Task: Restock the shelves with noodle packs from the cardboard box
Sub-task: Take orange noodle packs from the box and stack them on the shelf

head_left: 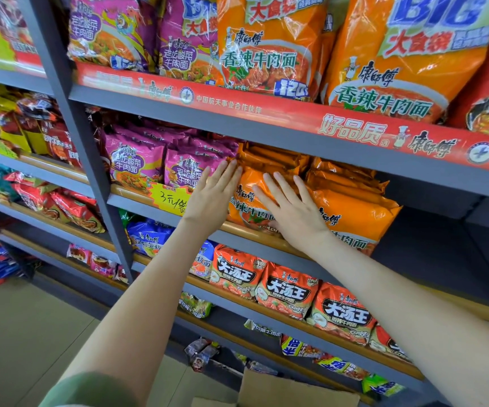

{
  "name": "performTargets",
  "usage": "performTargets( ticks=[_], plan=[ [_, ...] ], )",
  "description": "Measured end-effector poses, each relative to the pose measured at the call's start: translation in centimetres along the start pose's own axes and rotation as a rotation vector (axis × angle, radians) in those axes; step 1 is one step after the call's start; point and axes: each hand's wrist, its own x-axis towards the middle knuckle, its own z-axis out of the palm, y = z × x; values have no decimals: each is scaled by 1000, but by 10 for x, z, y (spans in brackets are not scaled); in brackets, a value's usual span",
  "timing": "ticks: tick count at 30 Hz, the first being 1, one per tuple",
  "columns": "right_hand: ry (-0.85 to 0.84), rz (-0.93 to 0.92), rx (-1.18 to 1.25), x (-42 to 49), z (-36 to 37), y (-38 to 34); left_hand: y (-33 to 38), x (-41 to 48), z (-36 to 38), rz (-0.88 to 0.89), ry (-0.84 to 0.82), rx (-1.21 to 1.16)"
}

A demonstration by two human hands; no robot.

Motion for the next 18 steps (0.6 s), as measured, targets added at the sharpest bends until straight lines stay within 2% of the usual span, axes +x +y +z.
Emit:
performTargets(
  ticks=[3,11,15,18],
  plan=[
    [-45,-33,2,1,-1,1,-4,1,-3,-1,-38,121],
    [-148,-11,34,9,-12,0,-4,1,-2,-87,-77,220],
    [-99,18,13,1,-7,-7,3,-7,7,-79,-42,223],
    [-13,33,32,-7,-3,-9,7,-19,14,-93,60,207]
  ],
)
